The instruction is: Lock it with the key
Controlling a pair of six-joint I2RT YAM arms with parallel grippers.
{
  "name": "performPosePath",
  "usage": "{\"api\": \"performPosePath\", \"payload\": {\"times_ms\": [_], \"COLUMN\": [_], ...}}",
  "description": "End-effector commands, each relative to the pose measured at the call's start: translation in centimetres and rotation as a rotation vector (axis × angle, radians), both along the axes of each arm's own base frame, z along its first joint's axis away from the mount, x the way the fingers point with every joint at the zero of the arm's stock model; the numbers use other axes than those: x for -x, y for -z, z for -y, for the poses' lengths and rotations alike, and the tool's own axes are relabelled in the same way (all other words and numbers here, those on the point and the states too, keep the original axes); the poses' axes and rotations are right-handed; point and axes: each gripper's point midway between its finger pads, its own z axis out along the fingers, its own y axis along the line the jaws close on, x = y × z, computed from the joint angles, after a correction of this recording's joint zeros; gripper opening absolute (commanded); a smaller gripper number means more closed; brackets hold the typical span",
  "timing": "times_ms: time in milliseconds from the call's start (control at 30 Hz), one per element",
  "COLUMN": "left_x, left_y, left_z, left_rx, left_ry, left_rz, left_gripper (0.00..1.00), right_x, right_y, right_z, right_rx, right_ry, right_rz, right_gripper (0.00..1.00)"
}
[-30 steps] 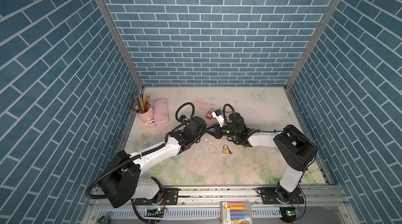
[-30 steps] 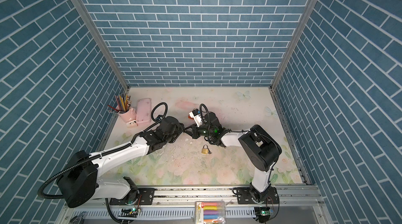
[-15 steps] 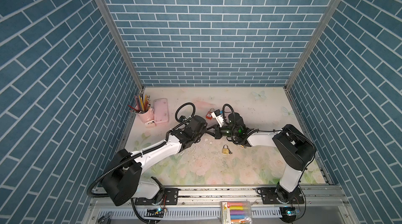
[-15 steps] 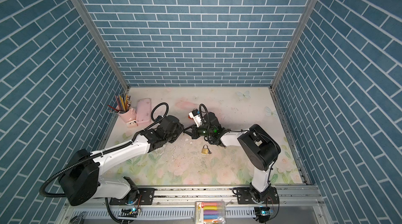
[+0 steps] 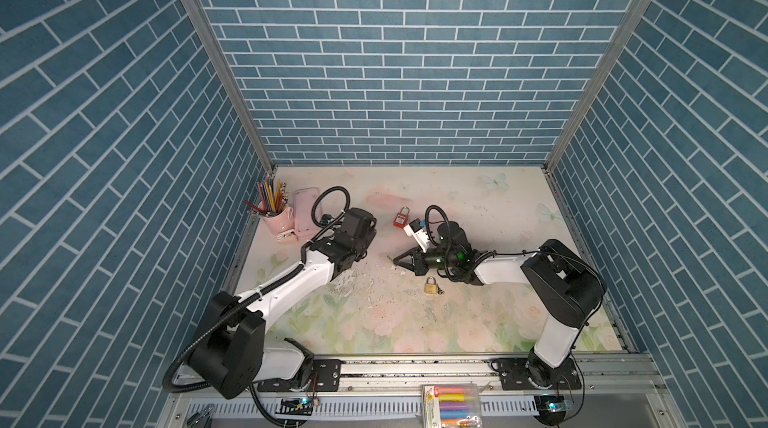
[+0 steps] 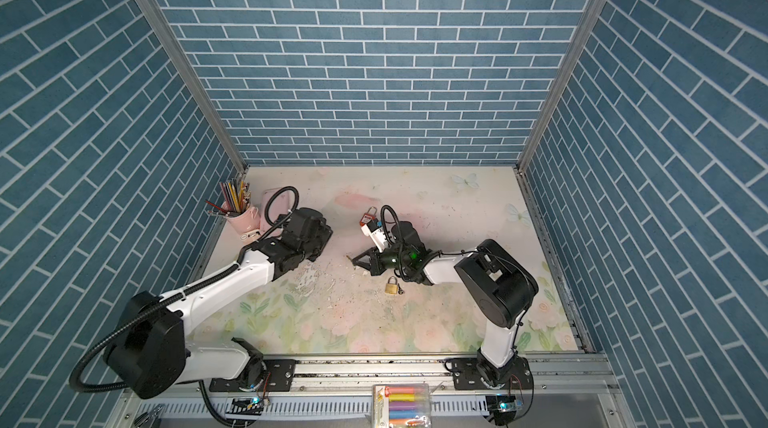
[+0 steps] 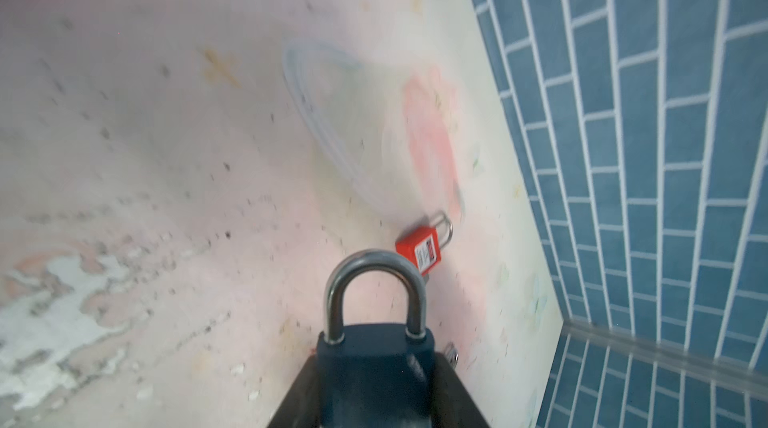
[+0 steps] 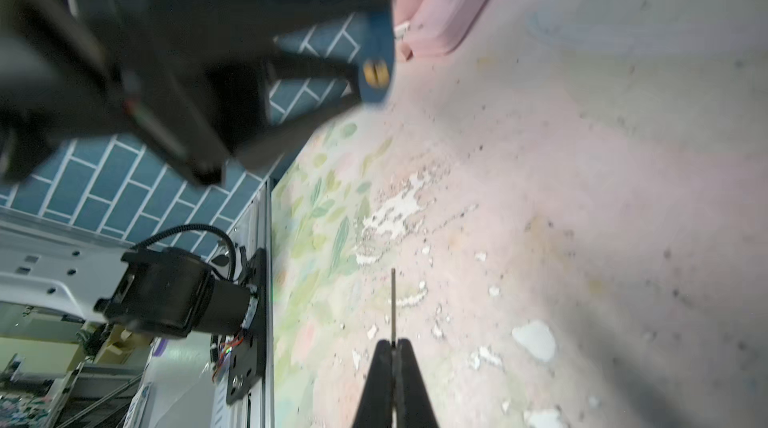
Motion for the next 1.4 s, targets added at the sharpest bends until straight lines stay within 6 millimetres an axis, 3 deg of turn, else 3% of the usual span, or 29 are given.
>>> {"api": "performPosePath", "payload": {"times_ms": [0,67,133,367,467,767,1200,1367], "left_x": [-1.1,-1.2,-1.1,2.8,3.8,2.8,2.7,2.5], "left_y": [-4.4,-4.9,-3.7,6.4,8.7,10.0,12.3,12.4], "left_z": [-2.4,-2.4,-1.3,2.6,4.0,3.2,2.4,2.3], "left_rx": [-0.115,-0.213,-0.299,-0.554,-0.579,-0.686,-0.663,-0.683], "left_ry": [-0.027,0.047,0.176,0.571,0.661,0.671,0.699,0.708], "left_rz": [0.125,0.136,0.094,-0.269,-0.316,-0.349,-0.399,-0.391], "left_gripper": [0.00,0.00,0.00,0.00,0.00,0.00,0.00,0.27], "right_x": [1.1,0.7,-0.4,-3.8,-4.5,-4.9,-4.9,-5.1], "right_y": [-1.1,-1.4,-1.9,-1.6,-0.7,0.7,1.0,0.9], "right_z": [1.3,2.1,3.0,4.7,5.0,4.9,4.7,4.5], "right_rx": [-0.002,0.003,0.006,0.084,0.134,0.168,0.172,0.174], "right_ry": [-0.018,0.025,0.083,0.245,0.274,0.286,0.283,0.280], "right_rz": [0.046,0.053,0.048,0.037,0.022,-0.027,-0.046,-0.052], "right_gripper": [0.00,0.00,0.00,0.00,0.00,0.00,0.00,0.00]}}
